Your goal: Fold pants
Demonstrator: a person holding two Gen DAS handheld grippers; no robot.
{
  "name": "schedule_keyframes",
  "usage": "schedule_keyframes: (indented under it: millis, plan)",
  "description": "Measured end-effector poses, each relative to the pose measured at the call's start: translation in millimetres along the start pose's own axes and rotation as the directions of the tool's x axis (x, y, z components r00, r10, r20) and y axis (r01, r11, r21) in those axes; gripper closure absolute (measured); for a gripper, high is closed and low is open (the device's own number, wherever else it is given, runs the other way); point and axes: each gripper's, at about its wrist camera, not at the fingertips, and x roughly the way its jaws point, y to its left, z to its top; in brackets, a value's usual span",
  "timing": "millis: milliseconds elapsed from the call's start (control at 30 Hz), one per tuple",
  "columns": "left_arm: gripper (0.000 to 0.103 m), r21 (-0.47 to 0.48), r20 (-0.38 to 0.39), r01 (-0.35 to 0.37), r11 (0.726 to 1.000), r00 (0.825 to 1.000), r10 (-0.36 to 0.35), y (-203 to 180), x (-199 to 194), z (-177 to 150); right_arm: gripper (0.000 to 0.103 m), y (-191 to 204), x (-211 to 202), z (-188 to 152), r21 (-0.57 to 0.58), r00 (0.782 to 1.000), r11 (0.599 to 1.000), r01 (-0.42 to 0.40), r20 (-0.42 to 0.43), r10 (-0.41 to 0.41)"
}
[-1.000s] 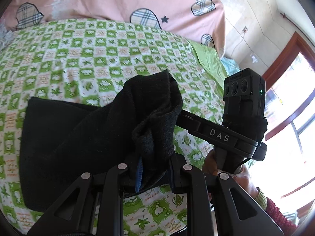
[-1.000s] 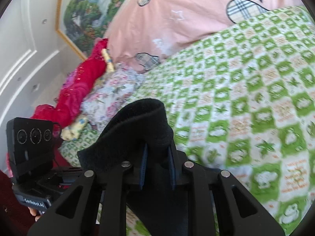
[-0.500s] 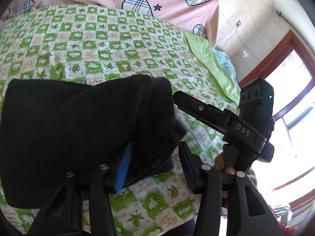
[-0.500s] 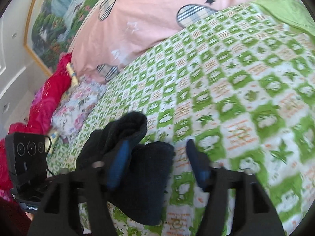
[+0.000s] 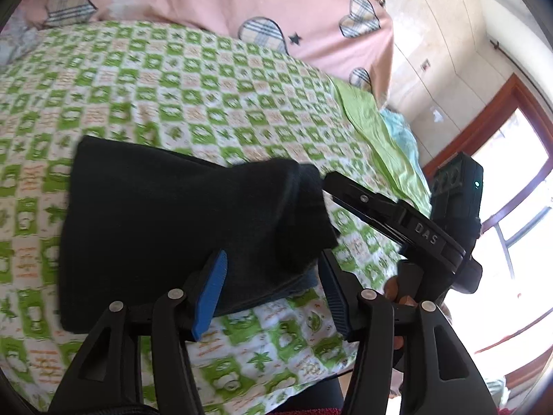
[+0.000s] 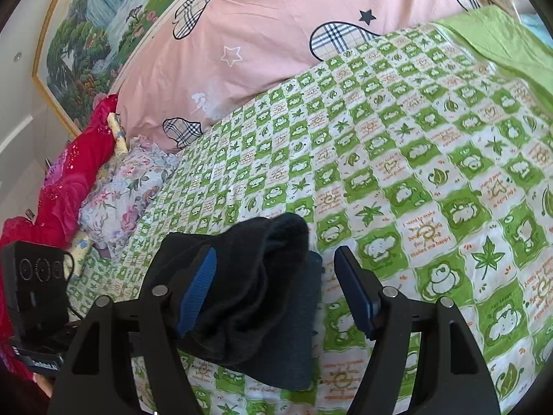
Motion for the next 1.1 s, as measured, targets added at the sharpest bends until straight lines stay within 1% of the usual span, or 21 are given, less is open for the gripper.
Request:
schedule_keyframes:
  millis: [67,167,267,433,467,633,800,1000,1067,1100]
  plan:
    - [0.045,-0.009,0.032,-0.026,1.000,0.999,0.027,7,-11,2,0.028,7,-1,2,-0.007,1.000,1.000,0.013,0.007,-0.012]
    - [0.041,-0.039,0.064,-0.042,0.998,0.997,0.045,20,-24,4,0.024,17,-3,5,-0.019,0.999,0.999,0.041,0.021,-0.040]
    - [0.040,-0.075,0.091,-0.057,0.996,0.994,0.064,36,-38,7,0.022,26,-4,8,-0.023,0.998,0.998,0.056,0.038,-0.056]
    - [0.037,-0.123,0.108,-0.093,0.988,0.989,0.106,58,-51,10,0.021,34,-5,7,-0.018,0.997,0.998,0.064,0.046,-0.064]
    - [0.035,-0.130,0.107,-0.099,0.987,0.988,0.113,61,-51,10,0.021,35,-4,6,-0.017,0.997,0.998,0.066,0.046,-0.065]
    - [0.034,-0.167,0.096,-0.130,0.977,0.984,0.147,81,-48,18,0.021,35,0,-3,-0.001,0.997,0.997,0.074,0.022,-0.074]
    - [0.029,-0.151,0.048,-0.156,0.976,0.985,0.165,90,-30,34,0.021,32,3,-10,0.019,0.997,0.997,0.077,-0.002,-0.077]
    - [0.029,-0.149,-0.015,-0.183,0.972,0.983,0.182,101,0,51,0.021,33,13,-22,0.023,0.997,0.998,0.065,-0.041,-0.064]
    - [0.030,-0.135,-0.023,-0.219,0.966,0.976,0.218,103,9,54,0.021,33,17,-25,0.021,0.997,0.998,0.066,-0.050,-0.065]
    - [0.036,-0.122,-0.023,-0.238,0.964,0.971,0.237,104,14,54,0.022,33,18,-25,0.020,0.997,0.998,0.064,-0.052,-0.063]
